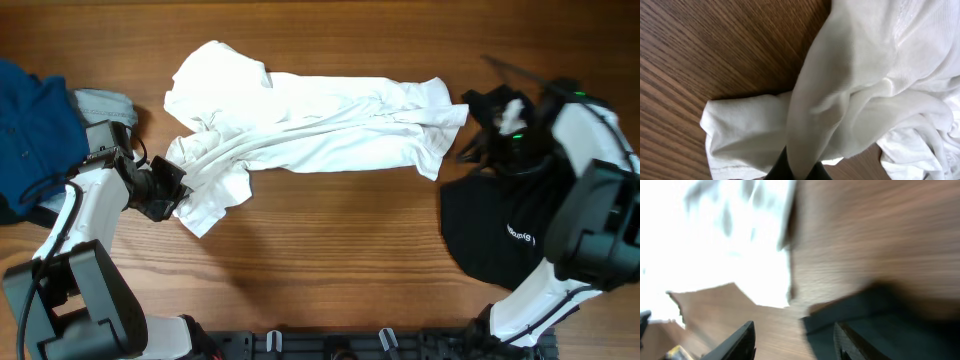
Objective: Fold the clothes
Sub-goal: 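Stretch the T-shirt between both grippers, pulling outward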
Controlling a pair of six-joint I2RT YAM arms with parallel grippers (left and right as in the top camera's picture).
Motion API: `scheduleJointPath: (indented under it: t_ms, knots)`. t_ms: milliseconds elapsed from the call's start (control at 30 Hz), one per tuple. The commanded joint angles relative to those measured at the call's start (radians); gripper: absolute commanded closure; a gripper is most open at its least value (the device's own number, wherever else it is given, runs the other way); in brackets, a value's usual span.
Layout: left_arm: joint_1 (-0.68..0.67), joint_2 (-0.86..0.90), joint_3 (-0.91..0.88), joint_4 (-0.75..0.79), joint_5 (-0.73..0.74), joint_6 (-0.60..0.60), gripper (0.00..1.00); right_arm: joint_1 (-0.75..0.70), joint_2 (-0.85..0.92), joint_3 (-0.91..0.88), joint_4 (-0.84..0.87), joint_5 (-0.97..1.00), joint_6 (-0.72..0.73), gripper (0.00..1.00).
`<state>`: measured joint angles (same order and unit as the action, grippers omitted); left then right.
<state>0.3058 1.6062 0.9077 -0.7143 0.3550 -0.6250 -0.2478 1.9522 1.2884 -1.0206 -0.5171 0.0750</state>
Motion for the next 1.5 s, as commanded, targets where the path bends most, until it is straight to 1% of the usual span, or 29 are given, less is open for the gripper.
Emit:
scheduleJointPath:
  t_ms: [0,67,133,233,267,300,500,633,733,933,967,1067,1167,1200,1233,1300,1367,1433,1467]
  knots:
    - [-0.005,-0.003,-0.004,0.008,-0.016,0.019,0.96,0.121,-0.02,-0.111,0.057,-0.024,0.179,0.48]
    - [-0.005,-0.003,-0.004,0.007,-0.016,0.02,0.96,0.17,-0.02,-0.166,0.126,0.019,0.298,0.47]
    - [-0.005,-0.003,-0.004,0.008,-0.016,0.02,0.96,0.212,-0.02,-0.22,0.258,0.024,0.363,0.48]
    - [-0.005,-0.003,-0.004,0.015,-0.016,0.019,0.96,0.252,-0.02,-0.256,0.401,0.067,0.486,0.49]
    - [-0.005,-0.003,-0.004,0.018,-0.016,0.019,0.96,0.261,-0.02,-0.256,0.41,0.131,0.563,0.49]
    - [-0.005,-0.003,-0.004,0.018,-0.016,0.02,0.96,0.262,-0.02,-0.256,0.405,0.162,0.596,0.49]
    - [-0.005,-0.003,-0.004,0.02,-0.016,0.019,0.96,0.255,-0.021,-0.256,0.289,0.319,0.716,0.53]
    - [-0.005,-0.003,-0.004,0.022,-0.016,0.019,0.96,0.245,-0.021,-0.256,0.303,0.347,0.719,0.56]
    - [-0.005,-0.003,-0.004,0.022,-0.016,0.019,0.96,0.245,-0.021,-0.256,0.353,0.396,0.74,0.62]
    - [-0.005,-0.003,-0.004,0.022,-0.016,0.019,0.96,0.246,-0.021,-0.256,0.445,0.443,0.739,0.63]
    - [-0.005,-0.003,-0.004,0.022,-0.016,0.019,0.96,0.246,-0.021,-0.256,0.444,0.443,0.737,0.64]
    - [-0.005,-0.003,-0.004,0.022,-0.016,0.019,0.96,0.247,-0.021,-0.256,0.44,0.474,0.732,0.73]
    - [-0.005,-0.003,-0.004,0.022,-0.016,0.019,0.96,0.247,-0.021,-0.256,0.441,0.484,0.727,0.83]
    - [-0.005,-0.003,-0.004,0.022,-0.016,0.019,0.96,0.248,-0.021,-0.256,0.444,0.484,0.715,0.92]
    - [-0.005,-0.003,-0.004,0.022,-0.016,0.019,0.96,0.248,-0.021,-0.256,0.444,0.484,0.708,0.96]
    - [-0.005,-0.003,-0.004,0.022,-0.016,0.019,0.96,0.248,-0.021,-0.256,0.451,0.461,0.632,0.96]
    - [-0.005,-0.004,-0.003,0.018,-0.012,0.031,0.96,0.247,-0.026,-0.248,0.441,0.412,0.524,0.96]
    - [-0.002,-0.013,0.019,0.005,0.008,0.114,0.96,0.241,-0.061,-0.214,0.374,0.421,0.475,0.96]
    - [0.0,-0.021,0.043,-0.019,0.007,0.127,0.96,0.236,-0.094,-0.193,0.344,0.427,0.459,0.95]
